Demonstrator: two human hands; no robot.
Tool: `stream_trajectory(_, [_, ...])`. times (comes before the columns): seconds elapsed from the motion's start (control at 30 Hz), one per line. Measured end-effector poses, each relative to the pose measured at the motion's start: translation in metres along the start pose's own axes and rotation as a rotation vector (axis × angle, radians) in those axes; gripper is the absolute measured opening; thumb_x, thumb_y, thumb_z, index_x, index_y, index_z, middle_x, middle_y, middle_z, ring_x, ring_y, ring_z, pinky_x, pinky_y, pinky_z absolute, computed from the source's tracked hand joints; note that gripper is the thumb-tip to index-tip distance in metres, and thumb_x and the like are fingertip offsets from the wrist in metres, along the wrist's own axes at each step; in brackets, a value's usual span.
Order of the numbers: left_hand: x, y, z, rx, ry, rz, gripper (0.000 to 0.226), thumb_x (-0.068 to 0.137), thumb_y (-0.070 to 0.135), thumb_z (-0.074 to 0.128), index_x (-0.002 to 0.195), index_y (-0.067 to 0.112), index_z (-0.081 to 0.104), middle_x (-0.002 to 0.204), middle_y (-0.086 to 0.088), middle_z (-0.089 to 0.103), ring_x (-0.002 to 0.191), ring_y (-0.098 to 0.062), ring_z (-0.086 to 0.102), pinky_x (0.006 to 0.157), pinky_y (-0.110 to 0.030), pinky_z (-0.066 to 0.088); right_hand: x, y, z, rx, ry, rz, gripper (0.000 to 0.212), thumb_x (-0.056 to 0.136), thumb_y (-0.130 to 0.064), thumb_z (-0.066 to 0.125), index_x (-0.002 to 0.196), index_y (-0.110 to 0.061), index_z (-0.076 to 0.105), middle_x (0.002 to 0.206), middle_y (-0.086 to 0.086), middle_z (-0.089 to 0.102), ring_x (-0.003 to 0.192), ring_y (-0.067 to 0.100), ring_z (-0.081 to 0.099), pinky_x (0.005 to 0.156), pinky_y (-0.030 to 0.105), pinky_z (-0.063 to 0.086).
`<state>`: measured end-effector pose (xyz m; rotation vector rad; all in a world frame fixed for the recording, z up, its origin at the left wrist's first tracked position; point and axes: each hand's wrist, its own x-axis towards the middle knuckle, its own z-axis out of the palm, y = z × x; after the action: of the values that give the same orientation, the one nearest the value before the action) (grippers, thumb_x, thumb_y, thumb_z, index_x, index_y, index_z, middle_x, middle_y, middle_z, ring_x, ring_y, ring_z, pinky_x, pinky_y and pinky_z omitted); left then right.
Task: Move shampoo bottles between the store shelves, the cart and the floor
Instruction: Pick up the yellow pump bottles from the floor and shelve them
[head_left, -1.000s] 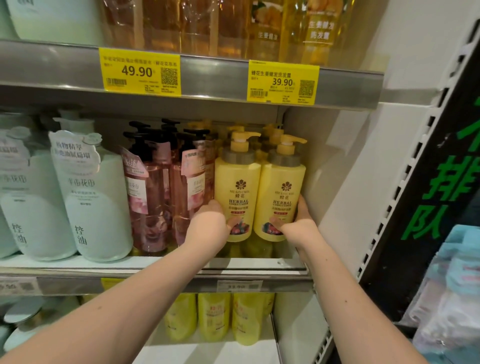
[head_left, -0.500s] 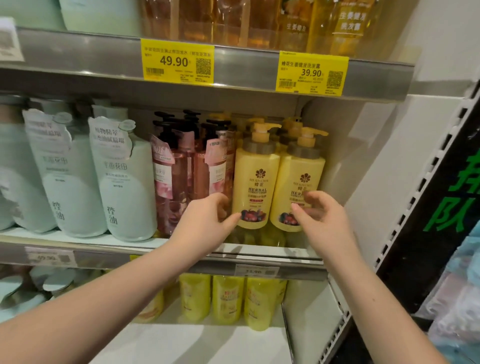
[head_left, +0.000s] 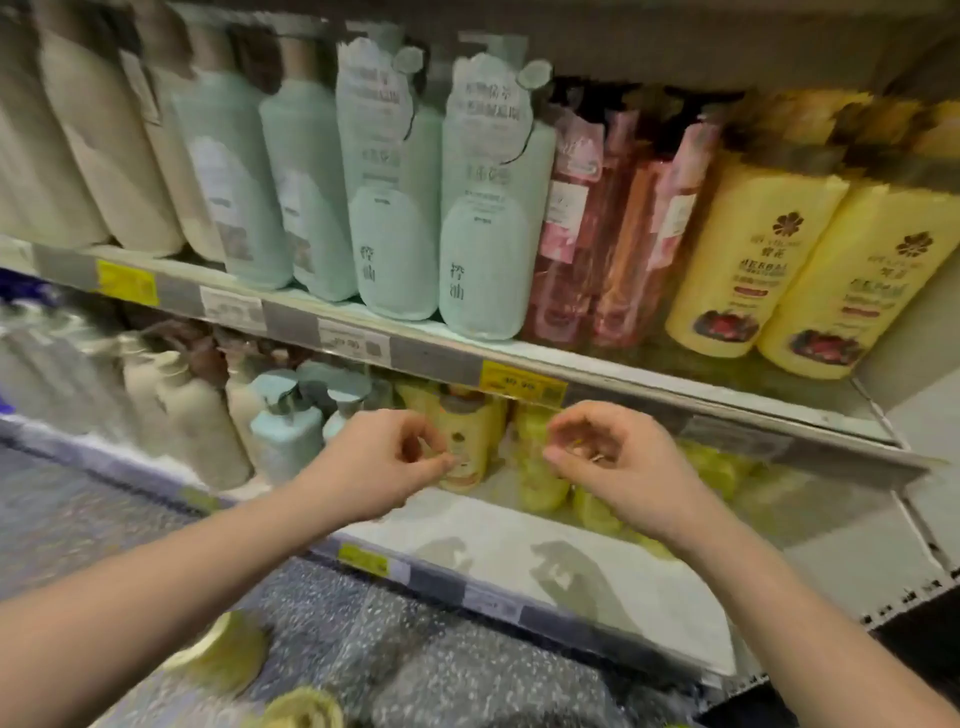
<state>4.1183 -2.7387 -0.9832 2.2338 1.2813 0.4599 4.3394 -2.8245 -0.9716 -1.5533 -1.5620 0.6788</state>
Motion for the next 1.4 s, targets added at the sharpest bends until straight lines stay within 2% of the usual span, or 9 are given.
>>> stream_trajectory(0.27, [-0.064, -0.123, 0.015, -0.117, -0.157, -0.323, 0.018, 0.085, 0.032, 0.069, 0.085, 0.014, 0.068, 0.073, -0.008, 0.073, 0.051, -0.014, 0.063, 0.046, -0.016, 0.044, -0.008, 0.047, 0.14, -0.118, -0.403, 0.117, 0.017, 0.079, -0.024, 0.075, 0.09, -0.028, 0.063, 0.087, -0.008, 0.068, 0.069, 0.008, 0.057, 0.064, 0.015, 0.045])
stream_trajectory(0.4, [-0.098, -0.18, 0.03, -0.14, -0.219, -0.443, 0.021, 0.085, 0.034, 0.069, 0.08, 0.013, 0.068, 0.059, 0.002, 0.067, 0.046, -0.009, 0.06, 0.045, -0.017, 0.044, -0.017, 0.066, 0.2, -0.149, -0.608, 0.127, 0.021, 0.079, -0.022, 0.075, 0.096, -0.025, 0.063, 0.086, -0.003, 0.066, 0.063, 0.006, 0.051, 0.069, 0.022, 0.046])
stream_trajectory(0.5, [-0.128, -0.223, 0.059, -0.277, -0.307, -0.587, 0.023, 0.087, 0.033, 0.067, 0.077, 0.013, 0.062, 0.06, 0.002, 0.062, 0.054, -0.013, 0.06, 0.049, -0.022, 0.047, -0.031, 0.085, 0.244, -0.29, -0.813, 0.11, 0.049, 0.076, -0.028, 0.078, 0.119, -0.022, 0.056, 0.095, -0.007, 0.06, 0.079, 0.009, 0.055, 0.075, 0.02, 0.045])
stream_trajectory(0.6, [-0.153, -0.253, 0.088, -0.443, -0.335, -0.754, 0.03, 0.089, 0.044, 0.06, 0.081, 0.016, 0.058, 0.08, -0.005, 0.063, 0.07, -0.018, 0.061, 0.06, -0.027, 0.049, -0.051, 0.108, 0.28, -0.405, -0.948, 0.008, 0.098, 0.068, -0.04, 0.082, 0.146, -0.017, 0.028, 0.142, 0.002, 0.041, 0.124, 0.013, 0.044, 0.103, 0.019, 0.031])
stream_trajectory(0.7, [-0.166, -0.267, 0.11, -0.666, -0.33, -0.932, 0.045, 0.09, 0.057, 0.047, 0.089, 0.014, 0.059, 0.096, -0.011, 0.061, 0.085, -0.025, 0.058, 0.072, -0.033, 0.045, -0.069, 0.125, 0.304, -0.434, -0.959, 0.005, 0.125, 0.058, -0.047, 0.086, 0.151, -0.022, 0.008, 0.158, 0.0, 0.014, 0.144, 0.015, 0.018, 0.117, 0.025, 0.015])
stream_trajectory(0.83, [-0.172, -0.265, 0.125, -0.97, -0.321, -1.065, 0.066, 0.09, 0.068, 0.029, 0.09, 0.01, 0.062, 0.08, -0.009, 0.063, 0.077, -0.025, 0.058, 0.07, -0.035, 0.047, -0.089, 0.127, 0.325, -0.365, -0.903, 0.107, 0.137, 0.048, -0.049, 0.089, 0.151, -0.028, 0.0, 0.158, -0.002, 0.014, 0.143, 0.018, 0.018, 0.118, 0.032, 0.018])
stream_trajectory(1.1, [-0.178, -0.259, 0.116, -1.133, -0.383, -1.086, 0.093, 0.084, 0.077, 0.011, 0.099, 0.0, 0.06, 0.07, -0.009, 0.066, 0.073, -0.023, 0.06, 0.065, -0.031, 0.046, -0.105, 0.129, 0.35, -0.149, -0.625, 0.247, 0.117, 0.045, -0.034, 0.094, 0.141, -0.036, 0.026, 0.128, -0.006, 0.05, 0.118, 0.015, 0.048, 0.1, 0.028, 0.04])
stream_trajectory(1.23, [-0.175, -0.254, 0.11, -1.083, -0.463, -1.026, 0.109, 0.079, 0.082, 0.005, 0.12, -0.002, 0.061, 0.106, -0.012, 0.067, 0.091, -0.022, 0.061, 0.078, -0.033, 0.042, -0.091, 0.119, 0.34, -0.19, -0.656, 0.245, 0.113, 0.046, -0.034, 0.093, 0.141, -0.027, 0.033, 0.124, -0.01, 0.055, 0.113, 0.009, 0.052, 0.094, 0.018, 0.039])
stream_trajectory(1.4, [-0.154, -0.225, 0.075, -1.025, -0.512, -0.908, 0.109, 0.074, 0.086, 0.006, 0.119, 0.006, 0.066, 0.114, -0.007, 0.07, 0.109, -0.021, 0.061, 0.086, -0.037, 0.038, -0.064, 0.088, 0.291, -0.221, -0.606, 0.135, 0.097, 0.042, -0.037, 0.093, 0.128, -0.031, 0.047, 0.11, -0.019, 0.06, 0.1, 0.0, 0.056, 0.085, 0.014, 0.039])
